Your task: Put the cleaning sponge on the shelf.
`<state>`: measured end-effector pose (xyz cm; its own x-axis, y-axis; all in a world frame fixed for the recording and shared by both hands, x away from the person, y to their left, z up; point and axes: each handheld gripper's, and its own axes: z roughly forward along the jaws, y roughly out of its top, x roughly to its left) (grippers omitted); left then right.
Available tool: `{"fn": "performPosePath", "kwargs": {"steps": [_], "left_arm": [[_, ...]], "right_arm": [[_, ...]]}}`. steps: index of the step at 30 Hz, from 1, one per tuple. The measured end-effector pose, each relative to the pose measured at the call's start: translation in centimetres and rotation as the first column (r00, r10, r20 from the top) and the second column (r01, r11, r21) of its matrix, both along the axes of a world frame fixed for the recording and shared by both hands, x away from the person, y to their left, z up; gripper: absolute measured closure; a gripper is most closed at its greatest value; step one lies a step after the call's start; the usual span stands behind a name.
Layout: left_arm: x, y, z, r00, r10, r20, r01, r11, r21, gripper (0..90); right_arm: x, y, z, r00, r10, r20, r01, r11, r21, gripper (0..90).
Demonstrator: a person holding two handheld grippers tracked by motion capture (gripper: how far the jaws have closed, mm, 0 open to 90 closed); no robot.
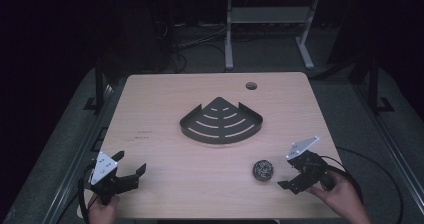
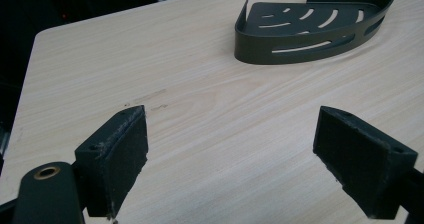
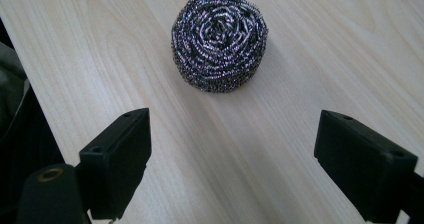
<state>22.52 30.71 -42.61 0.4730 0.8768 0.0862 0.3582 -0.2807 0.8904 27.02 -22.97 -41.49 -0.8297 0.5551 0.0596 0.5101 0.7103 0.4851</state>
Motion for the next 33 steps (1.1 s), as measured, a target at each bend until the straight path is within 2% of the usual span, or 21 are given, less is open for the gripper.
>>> {"fn": "performPosePath", "kwargs": {"steps": [12, 19, 33], "left_arm": [[0.0, -0.2, 0.0, 1.0000, -0.004, 0.000, 0.004, 1.0000, 0.004, 13.7], [0.1, -0.1, 0.0, 1.0000, -0.003, 0.000, 0.003, 1.0000, 0.002, 13.7], [0.0, 0.1, 0.1, 1.0000, 0.004, 0.002, -0.004, 1.0000, -0.005, 13.7]], "right_arm": [[1.1, 1.7, 0.0, 0.9989, 0.044, -0.014, -0.044, 0.9988, -0.018, 14.7], [1.6, 2.2, -0.1, 0.9990, 0.041, -0.016, -0.041, 0.9989, -0.022, 14.7], [2.5, 4.2, -0.9, 0.9964, 0.079, -0.031, -0.080, 0.9959, -0.043, 14.7]]}}
